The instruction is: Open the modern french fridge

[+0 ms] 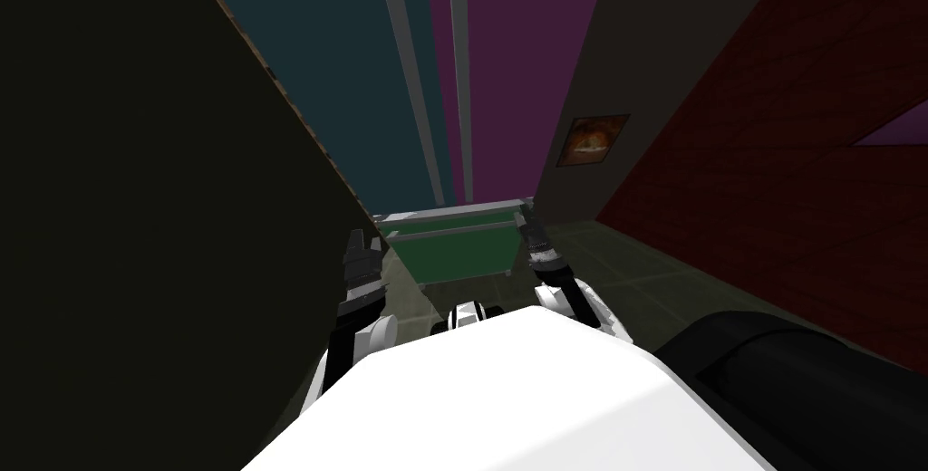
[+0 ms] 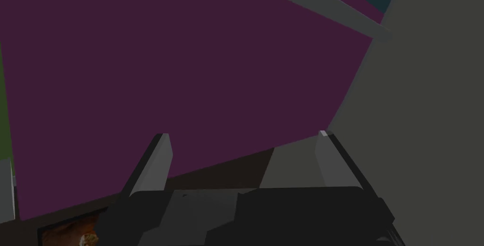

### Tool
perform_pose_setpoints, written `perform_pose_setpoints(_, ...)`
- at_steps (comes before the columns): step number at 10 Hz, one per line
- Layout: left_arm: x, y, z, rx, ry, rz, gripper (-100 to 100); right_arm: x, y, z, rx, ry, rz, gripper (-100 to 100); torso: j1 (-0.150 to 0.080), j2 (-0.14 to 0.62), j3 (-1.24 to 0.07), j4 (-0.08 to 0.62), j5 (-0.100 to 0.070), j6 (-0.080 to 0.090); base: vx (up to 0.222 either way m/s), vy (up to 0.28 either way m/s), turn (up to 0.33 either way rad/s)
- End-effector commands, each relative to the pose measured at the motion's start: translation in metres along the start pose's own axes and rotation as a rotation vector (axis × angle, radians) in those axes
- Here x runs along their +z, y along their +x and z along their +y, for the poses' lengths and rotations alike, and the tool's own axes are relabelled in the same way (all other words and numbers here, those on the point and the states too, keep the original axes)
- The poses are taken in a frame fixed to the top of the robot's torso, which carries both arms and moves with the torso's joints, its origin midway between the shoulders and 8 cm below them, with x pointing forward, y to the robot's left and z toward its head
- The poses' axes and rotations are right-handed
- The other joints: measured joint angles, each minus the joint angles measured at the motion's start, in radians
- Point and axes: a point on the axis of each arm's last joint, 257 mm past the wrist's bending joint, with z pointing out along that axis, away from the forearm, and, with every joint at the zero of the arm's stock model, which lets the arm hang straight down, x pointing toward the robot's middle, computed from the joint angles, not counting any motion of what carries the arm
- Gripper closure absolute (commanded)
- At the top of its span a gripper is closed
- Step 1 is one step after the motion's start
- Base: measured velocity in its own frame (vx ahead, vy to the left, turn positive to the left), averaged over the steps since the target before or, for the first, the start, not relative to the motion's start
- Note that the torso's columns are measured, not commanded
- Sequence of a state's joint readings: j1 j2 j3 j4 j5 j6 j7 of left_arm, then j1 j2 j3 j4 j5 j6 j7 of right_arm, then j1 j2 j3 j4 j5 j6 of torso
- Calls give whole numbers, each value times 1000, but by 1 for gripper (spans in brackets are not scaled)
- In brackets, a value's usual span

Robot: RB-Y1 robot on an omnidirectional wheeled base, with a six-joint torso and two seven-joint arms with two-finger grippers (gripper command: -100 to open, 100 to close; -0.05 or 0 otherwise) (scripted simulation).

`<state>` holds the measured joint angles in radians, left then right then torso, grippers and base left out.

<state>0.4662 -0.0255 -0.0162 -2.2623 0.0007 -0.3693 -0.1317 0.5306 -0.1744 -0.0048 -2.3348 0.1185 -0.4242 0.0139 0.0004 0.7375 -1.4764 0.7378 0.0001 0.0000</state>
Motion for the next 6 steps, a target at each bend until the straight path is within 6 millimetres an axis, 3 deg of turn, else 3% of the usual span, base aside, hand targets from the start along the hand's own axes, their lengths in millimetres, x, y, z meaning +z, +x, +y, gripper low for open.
perform_pose_setpoints(1,0,0,0,0,0,0,0,-3,1,-5,-121,10,52,-100,0,0,0,0,0,0,64,66,-35)
perform_pose_setpoints(6,0,0,0,0,0,0,0,-8,-1,-14,-378,24,143,-100,0,0,0,0,0,0,76,71,-40)
